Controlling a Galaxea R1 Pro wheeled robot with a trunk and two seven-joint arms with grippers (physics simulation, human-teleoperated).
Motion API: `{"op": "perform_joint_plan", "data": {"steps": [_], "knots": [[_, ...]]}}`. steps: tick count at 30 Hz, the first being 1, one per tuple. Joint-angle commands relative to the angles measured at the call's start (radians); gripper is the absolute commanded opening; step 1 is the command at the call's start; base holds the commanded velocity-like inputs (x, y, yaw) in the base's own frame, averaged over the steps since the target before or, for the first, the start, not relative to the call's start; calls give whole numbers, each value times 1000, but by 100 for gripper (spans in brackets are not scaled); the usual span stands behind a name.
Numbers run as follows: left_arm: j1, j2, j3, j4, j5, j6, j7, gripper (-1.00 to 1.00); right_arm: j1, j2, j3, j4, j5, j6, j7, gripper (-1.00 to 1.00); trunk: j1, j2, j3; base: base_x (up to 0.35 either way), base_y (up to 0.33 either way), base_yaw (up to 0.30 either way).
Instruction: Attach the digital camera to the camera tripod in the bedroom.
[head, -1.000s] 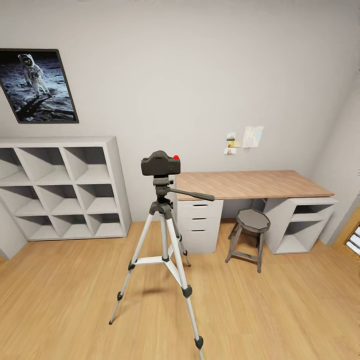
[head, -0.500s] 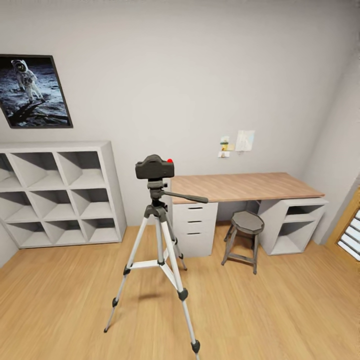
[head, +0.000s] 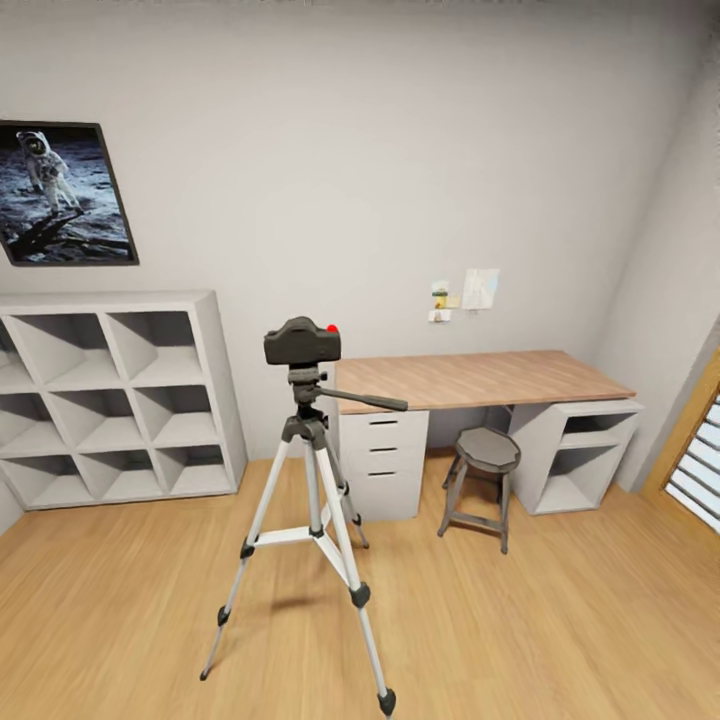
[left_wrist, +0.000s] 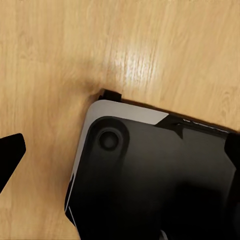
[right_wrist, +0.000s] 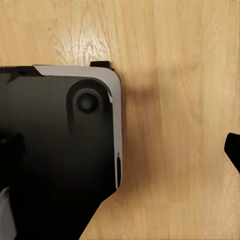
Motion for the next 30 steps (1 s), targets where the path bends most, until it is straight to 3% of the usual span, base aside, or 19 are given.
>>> {"op": "perform_joint_plan", "data": {"steps": [1,30], "knots": [[-1,0,-9,0,7,3,3,100,-1,-1,-8,3,8,-5,2,100,1,-2,-1,0,0,-18],[-1,5,-5,1,8,14,15,100,-2,-3,-2,1,18,-4,4,100,1,-2,46,0,0,-2]]}}
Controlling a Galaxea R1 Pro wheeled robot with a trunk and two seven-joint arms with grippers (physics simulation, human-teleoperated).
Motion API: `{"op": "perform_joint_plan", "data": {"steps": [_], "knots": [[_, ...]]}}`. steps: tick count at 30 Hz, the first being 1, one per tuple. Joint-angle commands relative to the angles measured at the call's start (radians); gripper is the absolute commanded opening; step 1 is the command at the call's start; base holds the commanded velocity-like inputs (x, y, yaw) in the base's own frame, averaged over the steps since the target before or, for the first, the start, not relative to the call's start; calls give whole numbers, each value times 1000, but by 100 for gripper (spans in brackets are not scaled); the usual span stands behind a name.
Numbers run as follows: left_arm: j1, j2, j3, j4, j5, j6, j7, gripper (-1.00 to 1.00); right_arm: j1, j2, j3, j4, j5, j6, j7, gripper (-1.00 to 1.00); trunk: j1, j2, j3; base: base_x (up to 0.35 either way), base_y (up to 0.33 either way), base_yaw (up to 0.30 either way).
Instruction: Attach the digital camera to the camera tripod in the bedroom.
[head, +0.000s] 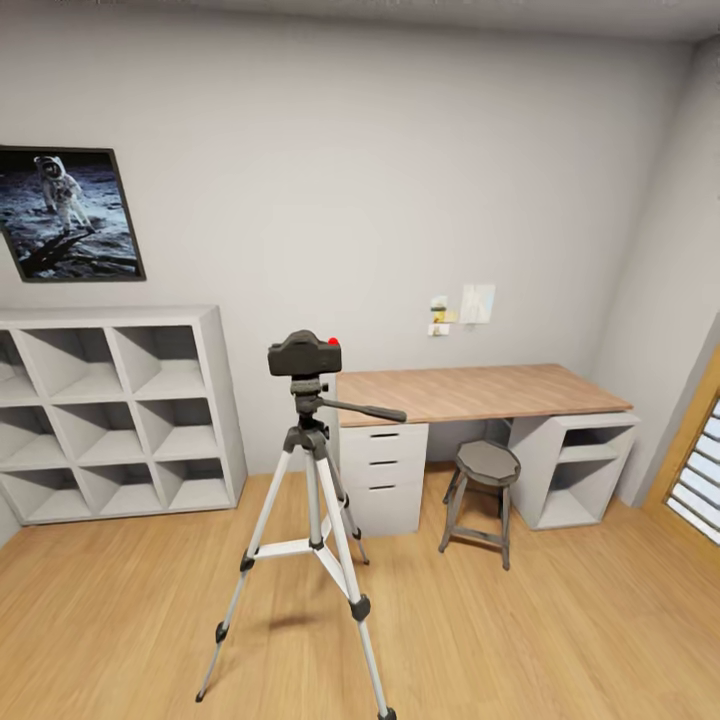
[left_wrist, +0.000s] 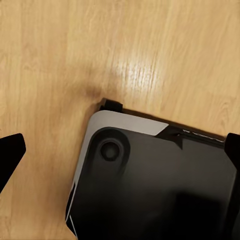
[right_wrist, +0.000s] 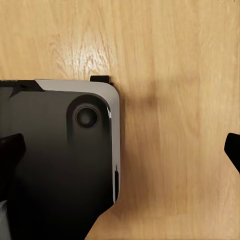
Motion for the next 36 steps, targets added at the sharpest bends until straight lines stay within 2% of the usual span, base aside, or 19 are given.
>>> {"op": "perform_joint_plan", "data": {"steps": [1,21,36], "knots": [[0,0,-8,0,7,1,3,100,-1,-1,-8,3,8,-5,2,100,0,-1,1,0,0,0],[0,0,-7,0,7,1,4,100,-1,-1,-8,2,8,-5,2,100,0,-1,33,0,0,0],[0,-7,-9,-1,6,0,3,100,-1,-1,-8,0,8,-5,2,100,0,-1,36,0,0,0]]}}
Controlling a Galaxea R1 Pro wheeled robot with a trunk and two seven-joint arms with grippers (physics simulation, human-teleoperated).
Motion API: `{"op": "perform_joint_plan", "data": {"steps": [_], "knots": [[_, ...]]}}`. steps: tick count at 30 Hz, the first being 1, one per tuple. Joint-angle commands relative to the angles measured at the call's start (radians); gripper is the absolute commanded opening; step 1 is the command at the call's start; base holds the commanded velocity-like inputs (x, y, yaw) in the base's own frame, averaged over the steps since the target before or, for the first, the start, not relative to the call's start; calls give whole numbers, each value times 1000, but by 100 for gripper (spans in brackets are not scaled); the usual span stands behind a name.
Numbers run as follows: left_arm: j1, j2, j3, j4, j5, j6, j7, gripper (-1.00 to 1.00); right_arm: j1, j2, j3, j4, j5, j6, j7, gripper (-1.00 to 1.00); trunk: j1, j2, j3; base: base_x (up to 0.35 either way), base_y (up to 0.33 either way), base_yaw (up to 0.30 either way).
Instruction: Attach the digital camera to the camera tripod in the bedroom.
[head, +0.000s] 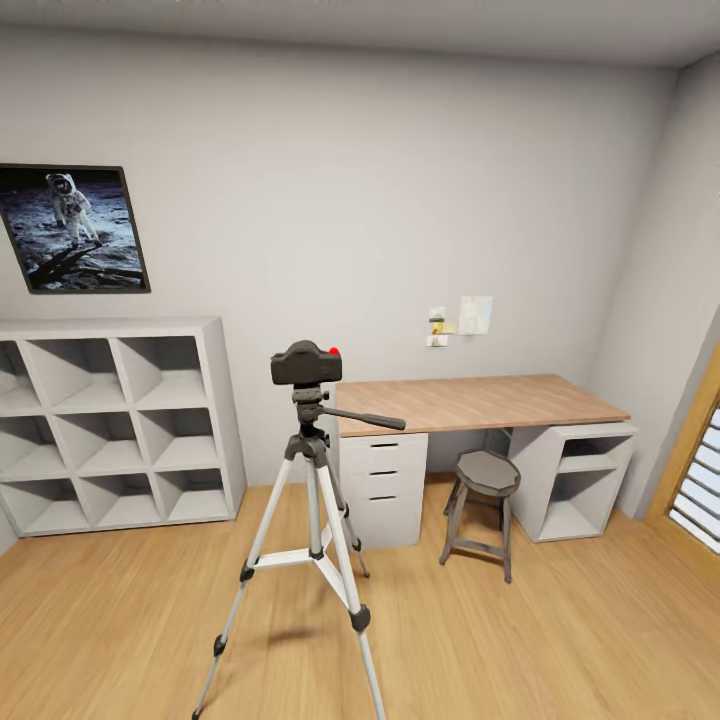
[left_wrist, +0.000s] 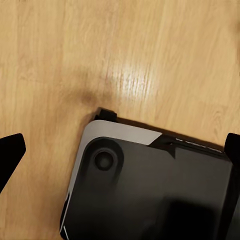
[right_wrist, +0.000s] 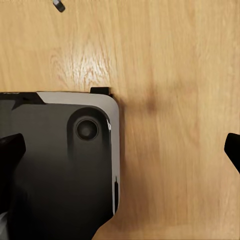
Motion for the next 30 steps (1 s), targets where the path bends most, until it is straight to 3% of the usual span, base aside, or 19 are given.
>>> {"op": "perform_joint_plan", "data": {"steps": [1,14,24,30], "knots": [[0,-1,-8,0,7,1,3,100,-1,-1,-9,2,8,-5,2,100,0,-1,0,0,0,0],[10,-29,-8,0,7,24,3,100,-1,-2,-10,-4,10,-6,5,100,0,-1,0,0,0,0],[15,-25,-7,0,8,23,4,100,-1,-2,-6,-5,15,-6,14,100,0,-1,0,0,0,0],[15,-22,-7,0,8,18,4,100,-2,-2,-7,-5,72,-6,15,100,0,-1,0,0,0,0]]}}
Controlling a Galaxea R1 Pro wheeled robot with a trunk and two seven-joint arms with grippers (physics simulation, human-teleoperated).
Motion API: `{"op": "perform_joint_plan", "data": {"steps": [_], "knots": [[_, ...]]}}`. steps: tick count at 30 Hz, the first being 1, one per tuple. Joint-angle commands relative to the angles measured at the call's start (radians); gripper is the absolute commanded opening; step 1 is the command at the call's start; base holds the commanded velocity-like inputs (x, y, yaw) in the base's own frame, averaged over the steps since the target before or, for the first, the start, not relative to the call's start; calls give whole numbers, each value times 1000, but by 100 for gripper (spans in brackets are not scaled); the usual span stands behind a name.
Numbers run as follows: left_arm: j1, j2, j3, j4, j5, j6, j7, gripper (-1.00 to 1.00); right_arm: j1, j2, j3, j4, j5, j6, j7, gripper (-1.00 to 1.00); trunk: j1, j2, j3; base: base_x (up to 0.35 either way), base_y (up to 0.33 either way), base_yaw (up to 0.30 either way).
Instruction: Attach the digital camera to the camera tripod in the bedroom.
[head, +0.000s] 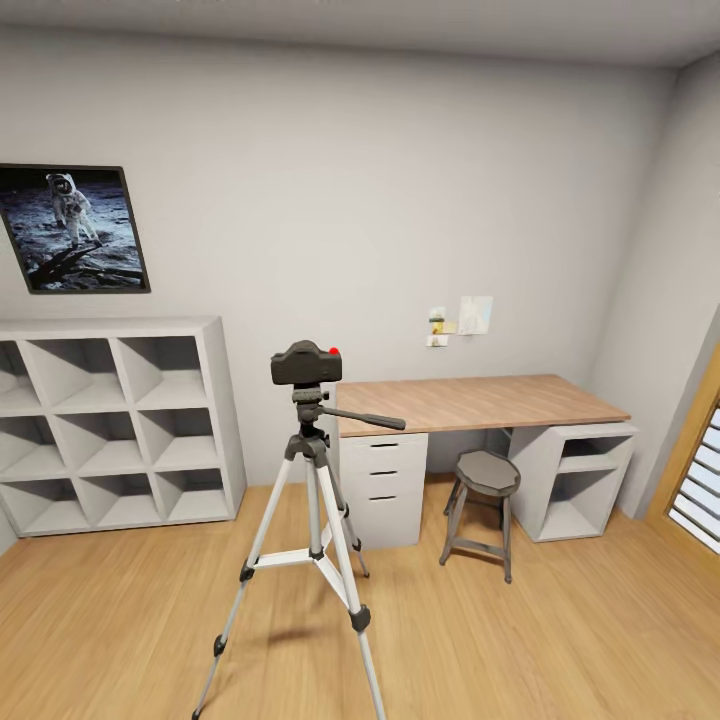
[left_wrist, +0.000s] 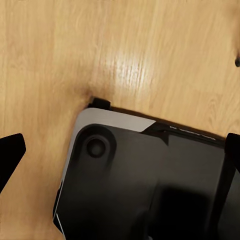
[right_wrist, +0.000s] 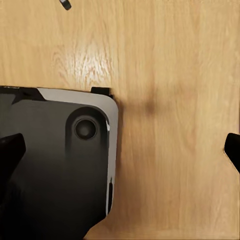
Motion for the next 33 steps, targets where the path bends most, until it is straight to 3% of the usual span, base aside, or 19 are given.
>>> {"op": "perform_joint_plan", "data": {"steps": [1,5,18,33], "knots": [[0,0,-9,0,8,1,3,100,0,1,-11,2,27,-3,1,100,0,-1,0,0,0,0],[0,-3,-10,0,6,0,2,100,0,2,-14,2,31,-1,-5,100,0,-1,0,0,0,20],[0,-3,-9,0,7,-1,2,100,0,3,-14,2,30,-1,-11,100,0,-1,0,0,0,220],[0,-3,-10,-3,3,-4,2,100,0,3,-13,2,31,-7,-12,100,0,-1,0,0,0,25]]}}
